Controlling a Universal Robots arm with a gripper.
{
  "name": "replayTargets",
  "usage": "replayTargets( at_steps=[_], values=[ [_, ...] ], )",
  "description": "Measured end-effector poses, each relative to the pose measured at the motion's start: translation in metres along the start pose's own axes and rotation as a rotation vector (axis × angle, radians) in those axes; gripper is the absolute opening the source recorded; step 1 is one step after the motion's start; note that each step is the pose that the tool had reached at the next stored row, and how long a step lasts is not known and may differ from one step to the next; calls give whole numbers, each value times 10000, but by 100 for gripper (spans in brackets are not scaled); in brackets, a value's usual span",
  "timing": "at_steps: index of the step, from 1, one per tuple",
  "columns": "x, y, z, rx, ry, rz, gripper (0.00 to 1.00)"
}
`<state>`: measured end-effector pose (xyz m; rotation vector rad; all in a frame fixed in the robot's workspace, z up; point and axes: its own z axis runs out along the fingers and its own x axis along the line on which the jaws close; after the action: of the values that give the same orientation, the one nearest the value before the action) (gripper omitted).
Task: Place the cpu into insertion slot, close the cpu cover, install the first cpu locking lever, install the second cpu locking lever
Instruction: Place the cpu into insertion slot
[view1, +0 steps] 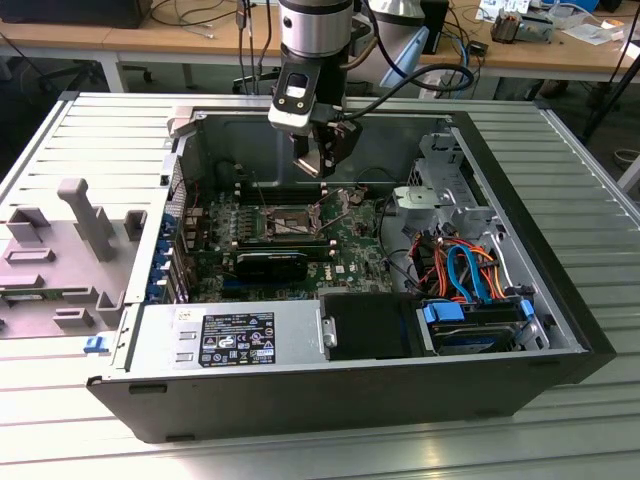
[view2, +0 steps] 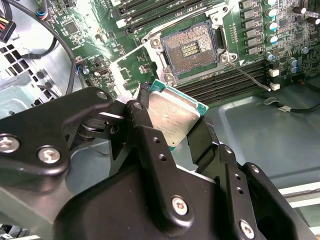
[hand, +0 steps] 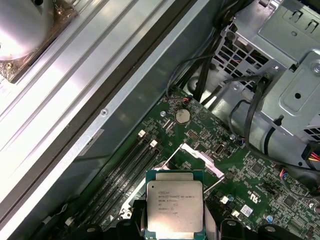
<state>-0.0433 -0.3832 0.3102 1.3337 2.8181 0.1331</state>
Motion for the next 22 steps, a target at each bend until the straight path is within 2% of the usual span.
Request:
replayTargets(
  at_steps=[22],
  values=[
    [0,-1,11,-6,-27,314,55]
  ],
)
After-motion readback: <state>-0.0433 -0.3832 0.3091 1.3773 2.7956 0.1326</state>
